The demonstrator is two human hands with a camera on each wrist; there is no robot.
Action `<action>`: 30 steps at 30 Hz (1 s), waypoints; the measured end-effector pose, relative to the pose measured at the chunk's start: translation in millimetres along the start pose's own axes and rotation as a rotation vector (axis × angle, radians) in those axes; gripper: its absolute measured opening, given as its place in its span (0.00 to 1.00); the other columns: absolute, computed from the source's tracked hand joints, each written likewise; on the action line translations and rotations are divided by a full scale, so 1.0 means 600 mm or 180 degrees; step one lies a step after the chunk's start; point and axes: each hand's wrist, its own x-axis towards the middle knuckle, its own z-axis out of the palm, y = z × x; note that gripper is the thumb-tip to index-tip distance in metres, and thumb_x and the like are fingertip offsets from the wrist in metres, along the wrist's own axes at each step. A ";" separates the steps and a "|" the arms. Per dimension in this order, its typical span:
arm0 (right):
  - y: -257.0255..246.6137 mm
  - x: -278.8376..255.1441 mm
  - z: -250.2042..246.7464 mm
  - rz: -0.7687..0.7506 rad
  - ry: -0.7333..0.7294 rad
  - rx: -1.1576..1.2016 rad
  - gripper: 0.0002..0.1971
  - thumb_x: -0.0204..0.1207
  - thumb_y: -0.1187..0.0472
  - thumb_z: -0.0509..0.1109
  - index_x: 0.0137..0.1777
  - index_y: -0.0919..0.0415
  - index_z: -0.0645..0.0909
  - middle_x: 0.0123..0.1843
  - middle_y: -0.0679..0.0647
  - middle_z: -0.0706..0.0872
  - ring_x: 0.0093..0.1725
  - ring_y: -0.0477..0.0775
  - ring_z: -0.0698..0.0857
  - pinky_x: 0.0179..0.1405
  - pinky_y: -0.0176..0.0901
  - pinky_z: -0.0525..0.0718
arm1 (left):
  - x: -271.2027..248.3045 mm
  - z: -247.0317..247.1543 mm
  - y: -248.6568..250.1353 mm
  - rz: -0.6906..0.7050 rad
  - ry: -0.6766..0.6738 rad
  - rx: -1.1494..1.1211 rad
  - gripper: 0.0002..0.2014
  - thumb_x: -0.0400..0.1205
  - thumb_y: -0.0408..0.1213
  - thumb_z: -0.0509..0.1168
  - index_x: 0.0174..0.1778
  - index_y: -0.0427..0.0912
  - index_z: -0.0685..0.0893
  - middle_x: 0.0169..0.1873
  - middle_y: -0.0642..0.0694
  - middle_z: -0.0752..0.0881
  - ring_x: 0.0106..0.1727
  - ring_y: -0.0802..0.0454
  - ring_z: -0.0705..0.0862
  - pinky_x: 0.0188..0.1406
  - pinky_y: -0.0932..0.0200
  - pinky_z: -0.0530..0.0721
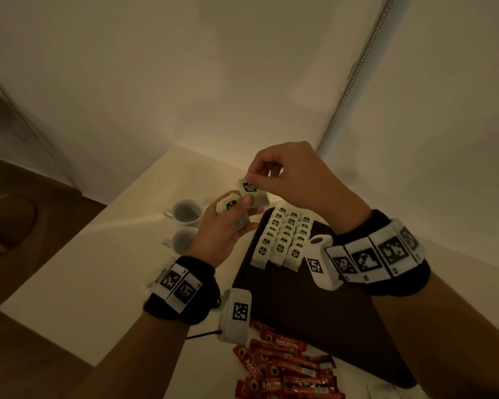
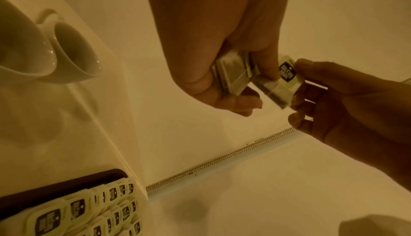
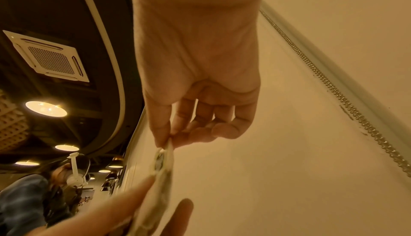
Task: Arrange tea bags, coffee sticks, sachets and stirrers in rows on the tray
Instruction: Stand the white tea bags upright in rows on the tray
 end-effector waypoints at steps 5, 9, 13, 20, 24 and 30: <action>0.000 -0.007 -0.001 0.0073 -0.0033 0.0000 0.03 0.75 0.57 0.72 0.42 0.55 0.87 0.35 0.41 0.85 0.35 0.35 0.81 0.38 0.25 0.76 | -0.005 0.002 0.017 0.0170 0.0011 0.0168 0.04 0.71 0.41 0.69 0.39 0.46 0.84 0.38 0.50 0.86 0.42 0.56 0.84 0.33 0.63 0.85; -0.003 -0.009 0.001 0.0148 0.0058 -0.0066 0.04 0.75 0.56 0.72 0.44 0.55 0.86 0.36 0.45 0.86 0.36 0.39 0.82 0.37 0.26 0.76 | -0.009 0.008 0.022 0.0231 -0.0020 0.0286 0.01 0.73 0.38 0.68 0.38 0.48 0.85 0.35 0.50 0.86 0.39 0.58 0.85 0.32 0.64 0.84; -0.005 -0.006 0.007 0.0278 0.0292 -0.0149 0.04 0.74 0.56 0.73 0.42 0.56 0.86 0.34 0.45 0.83 0.33 0.38 0.79 0.34 0.26 0.75 | -0.013 0.012 0.013 0.0041 -0.0108 0.0162 0.07 0.75 0.39 0.66 0.46 0.45 0.82 0.41 0.51 0.89 0.41 0.57 0.87 0.32 0.65 0.83; -0.001 -0.002 0.009 0.0453 0.0568 0.0009 0.05 0.73 0.59 0.74 0.39 0.59 0.86 0.32 0.52 0.85 0.31 0.45 0.80 0.32 0.28 0.76 | -0.025 0.019 -0.005 -0.0219 0.0026 -0.0296 0.08 0.73 0.40 0.67 0.46 0.45 0.83 0.39 0.51 0.90 0.39 0.55 0.87 0.30 0.66 0.83; 0.005 -0.008 0.012 0.0455 0.0584 0.0164 0.05 0.74 0.58 0.73 0.39 0.57 0.86 0.32 0.51 0.86 0.30 0.43 0.81 0.32 0.28 0.76 | -0.022 0.018 -0.012 -0.0243 0.0100 -0.0256 0.05 0.76 0.37 0.66 0.46 0.45 0.83 0.39 0.51 0.90 0.39 0.55 0.87 0.30 0.65 0.83; 0.070 -0.043 0.025 0.0745 0.0572 0.0487 0.02 0.75 0.61 0.73 0.42 0.57 0.86 0.32 0.41 0.84 0.31 0.34 0.82 0.33 0.23 0.79 | -0.011 -0.023 -0.016 -0.0459 0.0470 -0.0320 0.17 0.77 0.49 0.64 0.55 0.43 0.83 0.46 0.46 0.90 0.42 0.52 0.88 0.33 0.62 0.86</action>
